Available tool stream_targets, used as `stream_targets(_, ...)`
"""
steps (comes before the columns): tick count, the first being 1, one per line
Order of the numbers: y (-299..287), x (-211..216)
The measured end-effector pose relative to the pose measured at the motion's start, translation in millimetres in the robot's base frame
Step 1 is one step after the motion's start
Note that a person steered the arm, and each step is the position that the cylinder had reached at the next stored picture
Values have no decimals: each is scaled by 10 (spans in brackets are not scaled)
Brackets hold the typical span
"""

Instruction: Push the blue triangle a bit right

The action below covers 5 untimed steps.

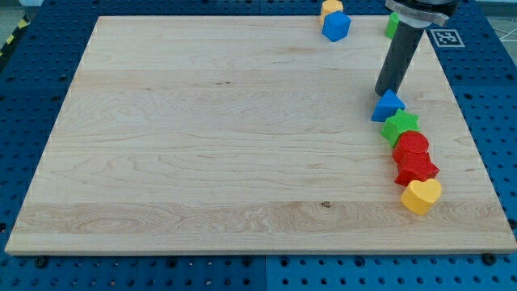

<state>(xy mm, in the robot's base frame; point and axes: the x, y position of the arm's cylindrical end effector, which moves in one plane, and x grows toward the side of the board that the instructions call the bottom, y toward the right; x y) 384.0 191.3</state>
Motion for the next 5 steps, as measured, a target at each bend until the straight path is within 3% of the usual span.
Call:
stream_targets(2, -470, -156)
stream_targets(5, -595, 284)
